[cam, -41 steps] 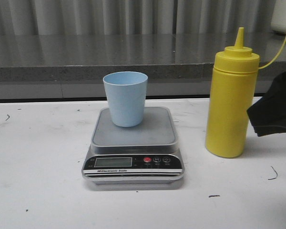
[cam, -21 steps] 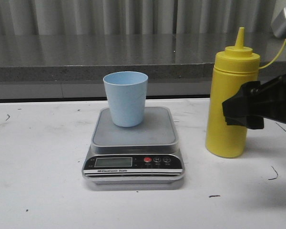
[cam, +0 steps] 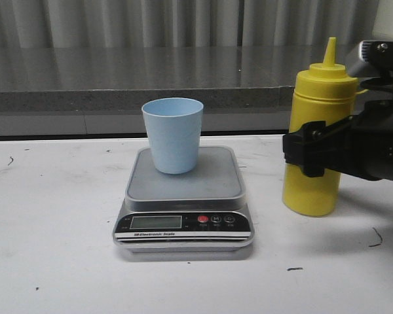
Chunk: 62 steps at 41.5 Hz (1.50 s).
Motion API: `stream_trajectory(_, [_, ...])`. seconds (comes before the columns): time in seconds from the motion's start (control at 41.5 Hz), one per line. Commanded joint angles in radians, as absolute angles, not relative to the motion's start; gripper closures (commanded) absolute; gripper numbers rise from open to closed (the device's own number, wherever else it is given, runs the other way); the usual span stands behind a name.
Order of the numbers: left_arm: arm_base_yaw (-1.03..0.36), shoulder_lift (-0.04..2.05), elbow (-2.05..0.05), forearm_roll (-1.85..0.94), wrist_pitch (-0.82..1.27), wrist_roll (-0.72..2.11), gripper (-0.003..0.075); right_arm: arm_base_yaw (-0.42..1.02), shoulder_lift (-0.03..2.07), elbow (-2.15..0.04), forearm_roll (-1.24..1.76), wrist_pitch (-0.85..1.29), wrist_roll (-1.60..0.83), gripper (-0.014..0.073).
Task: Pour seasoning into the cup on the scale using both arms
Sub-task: 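Move the right gripper to the yellow bottle and grasp it, then lift the yellow bottle with the right gripper and tilt it toward the cup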
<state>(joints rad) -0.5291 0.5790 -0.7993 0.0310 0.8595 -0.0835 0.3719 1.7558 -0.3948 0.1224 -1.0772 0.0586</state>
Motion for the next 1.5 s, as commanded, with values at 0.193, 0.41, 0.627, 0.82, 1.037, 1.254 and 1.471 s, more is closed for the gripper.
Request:
stream_trajectory(0.193, [-0.534, 0.581, -0.825, 0.029, 0.791, -0.095, 0.0365, 0.373, 1.787, -0.499, 0.127, -1.148, 0.065, 0.0029])
stream_trajectory(0.41, [-0.534, 0.581, -0.825, 0.029, 0.791, -0.095, 0.0365, 0.373, 1.769, -0.508, 0.115, -1.087, 0.068, 0.0241])
stream_trajectory(0.627, [-0.534, 0.581, -0.825, 0.029, 0.791, -0.095, 0.0365, 0.361, 1.618, -0.547, 0.096, -0.824, 0.04, 0.0241])
stream_trajectory(0.82, [-0.534, 0.581, -0.825, 0.029, 0.791, -0.095, 0.0365, 0.361, 1.474, -0.716, -0.015, -0.442, -0.014, 0.0241])
stream_trajectory(1.037, [-0.534, 0.581, -0.825, 0.029, 0.791, -0.095, 0.0365, 0.374, 1.437, -0.987, -0.294, 0.075, -0.014, 0.0244])
stream_trajectory(1.254, [-0.534, 0.581, -0.825, 0.029, 0.791, -0.095, 0.0365, 0.465, 1.469, -1.136, -0.603, 0.33, -0.014, 0.0244])
stream_trajectory(1.471, [-0.534, 0.581, -0.825, 0.029, 0.791, -0.095, 0.0365, 0.561, 1.529, -1.174, -0.861, 0.466, -0.014, 0.0244])
